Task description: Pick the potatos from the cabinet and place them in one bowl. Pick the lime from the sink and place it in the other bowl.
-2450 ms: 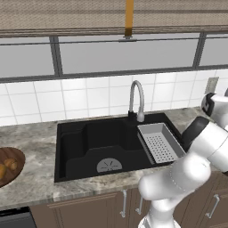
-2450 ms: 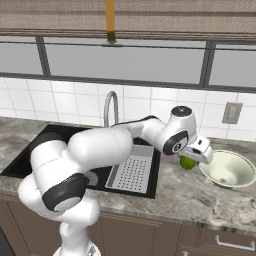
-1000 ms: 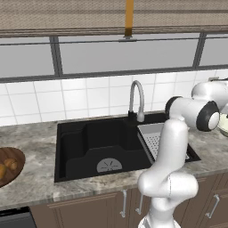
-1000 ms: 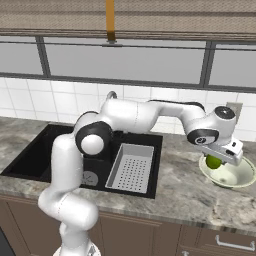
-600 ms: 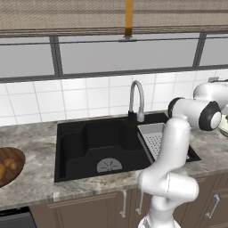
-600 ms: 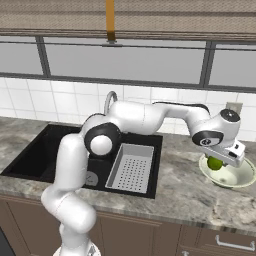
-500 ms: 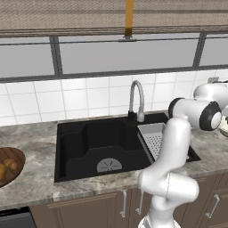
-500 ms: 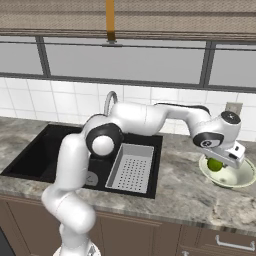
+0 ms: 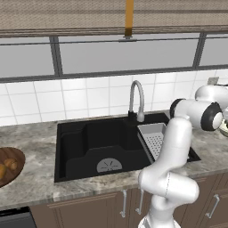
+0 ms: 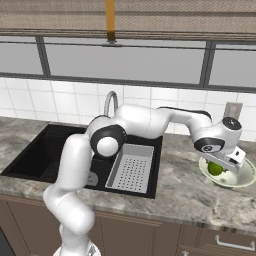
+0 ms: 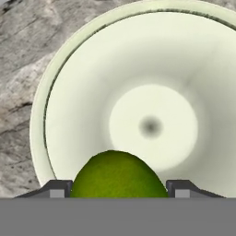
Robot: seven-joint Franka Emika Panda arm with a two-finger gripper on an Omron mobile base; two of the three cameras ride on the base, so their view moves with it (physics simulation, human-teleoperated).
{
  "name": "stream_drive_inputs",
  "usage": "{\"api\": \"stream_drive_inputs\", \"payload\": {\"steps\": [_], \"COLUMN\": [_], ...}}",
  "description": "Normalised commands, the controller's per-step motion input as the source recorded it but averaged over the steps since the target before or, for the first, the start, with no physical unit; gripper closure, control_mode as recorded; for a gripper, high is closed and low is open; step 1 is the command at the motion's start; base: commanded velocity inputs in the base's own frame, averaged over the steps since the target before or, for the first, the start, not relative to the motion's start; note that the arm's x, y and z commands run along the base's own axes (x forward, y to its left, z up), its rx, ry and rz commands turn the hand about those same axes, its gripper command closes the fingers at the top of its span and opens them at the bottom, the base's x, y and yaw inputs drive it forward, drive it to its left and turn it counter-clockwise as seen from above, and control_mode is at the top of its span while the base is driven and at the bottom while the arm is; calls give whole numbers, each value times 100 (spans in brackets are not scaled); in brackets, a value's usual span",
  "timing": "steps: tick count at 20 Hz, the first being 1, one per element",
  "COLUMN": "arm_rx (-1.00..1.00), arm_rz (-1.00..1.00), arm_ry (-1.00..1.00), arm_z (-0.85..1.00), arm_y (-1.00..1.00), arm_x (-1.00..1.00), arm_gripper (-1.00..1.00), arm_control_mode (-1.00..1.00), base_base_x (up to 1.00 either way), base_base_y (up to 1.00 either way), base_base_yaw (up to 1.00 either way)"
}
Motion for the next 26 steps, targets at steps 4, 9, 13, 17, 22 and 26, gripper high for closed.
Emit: {"api": "stream_drive_inputs", "payload": {"steps": [4, 9, 13, 17, 22, 26], "arm_rx": [0, 0, 0, 0, 0, 0], "arm_rz": [0, 0, 0, 0, 0, 0], "arm_ry": [0, 0, 0, 0, 0, 0], "arm_z": [-8, -22, -19, -8, 0, 0], "arm_y": [-5, 0, 0, -1, 0, 0], "arm_x": [8, 7, 6, 4, 1, 0], "arm_gripper": [100, 100, 100, 100, 100, -100], "arm_control_mode": [-100, -100, -100, -100, -100, -100], "base_base_x": [0, 0, 0, 0, 0, 0], "base_base_y": [0, 0, 0, 0, 0, 0], "base_base_yaw": [0, 0, 0, 0, 0, 0]}}
